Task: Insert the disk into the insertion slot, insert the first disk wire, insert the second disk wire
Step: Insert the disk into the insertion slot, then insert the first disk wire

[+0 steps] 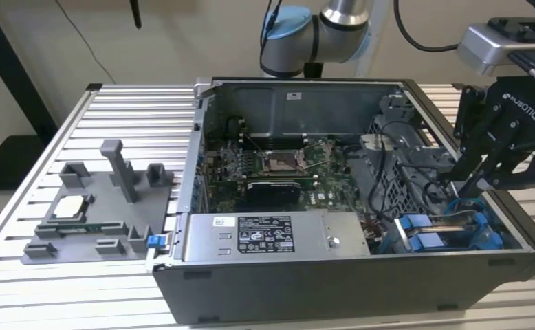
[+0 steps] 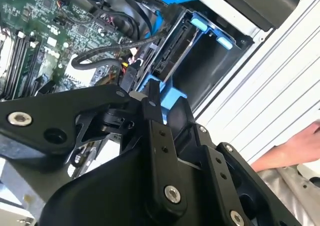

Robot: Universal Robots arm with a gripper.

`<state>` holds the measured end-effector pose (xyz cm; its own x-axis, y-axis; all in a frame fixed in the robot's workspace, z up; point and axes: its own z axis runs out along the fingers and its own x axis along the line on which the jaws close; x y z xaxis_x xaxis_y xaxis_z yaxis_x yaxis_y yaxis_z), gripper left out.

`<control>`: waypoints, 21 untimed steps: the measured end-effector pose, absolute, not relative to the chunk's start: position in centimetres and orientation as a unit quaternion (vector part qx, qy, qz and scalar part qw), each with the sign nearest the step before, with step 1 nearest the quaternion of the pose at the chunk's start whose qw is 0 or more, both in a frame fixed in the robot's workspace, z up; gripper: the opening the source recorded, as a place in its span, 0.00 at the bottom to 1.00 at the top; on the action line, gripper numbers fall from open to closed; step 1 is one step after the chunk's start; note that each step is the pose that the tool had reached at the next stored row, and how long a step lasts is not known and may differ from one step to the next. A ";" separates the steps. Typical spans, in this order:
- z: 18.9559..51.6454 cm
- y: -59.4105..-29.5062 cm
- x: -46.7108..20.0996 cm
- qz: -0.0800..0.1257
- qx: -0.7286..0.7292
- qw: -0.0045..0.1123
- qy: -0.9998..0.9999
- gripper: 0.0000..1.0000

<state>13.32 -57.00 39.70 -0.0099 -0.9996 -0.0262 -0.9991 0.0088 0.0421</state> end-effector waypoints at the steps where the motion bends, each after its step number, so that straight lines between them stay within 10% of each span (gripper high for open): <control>1: 39.8 -56.9 13.3 -0.024 0.704 0.006 -0.710 1.00; 21: 39.2 -54.9 11.8 -0.010 0.709 -0.018 -0.705 1.00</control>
<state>11.84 -54.90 39.19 0.0068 -0.9992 -0.0393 -0.9999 -0.0064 -0.0122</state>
